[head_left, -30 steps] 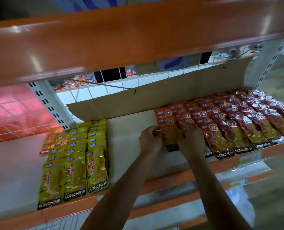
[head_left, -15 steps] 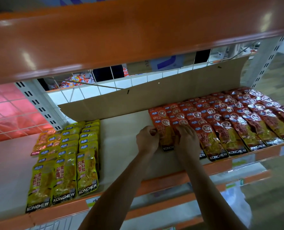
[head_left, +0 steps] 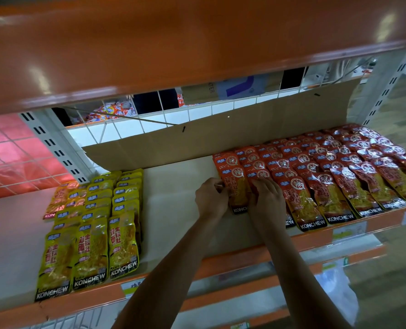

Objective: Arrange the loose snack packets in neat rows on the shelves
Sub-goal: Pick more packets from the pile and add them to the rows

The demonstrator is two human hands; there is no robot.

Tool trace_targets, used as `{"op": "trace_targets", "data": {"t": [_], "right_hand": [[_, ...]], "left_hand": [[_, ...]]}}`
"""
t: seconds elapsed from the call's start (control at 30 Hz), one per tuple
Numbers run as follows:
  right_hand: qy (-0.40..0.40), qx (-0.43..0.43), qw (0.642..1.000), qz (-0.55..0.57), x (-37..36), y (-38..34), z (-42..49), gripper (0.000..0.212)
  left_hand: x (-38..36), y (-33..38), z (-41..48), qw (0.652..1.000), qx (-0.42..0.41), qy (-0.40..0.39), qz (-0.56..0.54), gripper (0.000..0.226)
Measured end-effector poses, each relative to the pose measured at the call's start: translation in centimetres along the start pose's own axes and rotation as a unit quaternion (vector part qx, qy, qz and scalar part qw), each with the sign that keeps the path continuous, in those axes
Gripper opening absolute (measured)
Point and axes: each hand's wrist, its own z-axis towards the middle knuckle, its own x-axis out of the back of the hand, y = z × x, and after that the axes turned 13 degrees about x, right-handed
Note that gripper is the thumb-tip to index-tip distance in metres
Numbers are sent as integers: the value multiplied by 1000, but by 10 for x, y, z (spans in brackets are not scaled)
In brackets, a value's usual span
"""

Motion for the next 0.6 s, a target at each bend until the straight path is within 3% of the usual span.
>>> {"op": "trace_targets", "data": {"t": [0.37,0.6], "right_hand": [[0,33,999,-14,1,-14,2,39],[-35,96,995,-7,-23,-59,4,39]], "left_hand": [[8,-4,-3,999,-28,10,22,35],[49,-18,3,977,-131,84,148,31]]}}
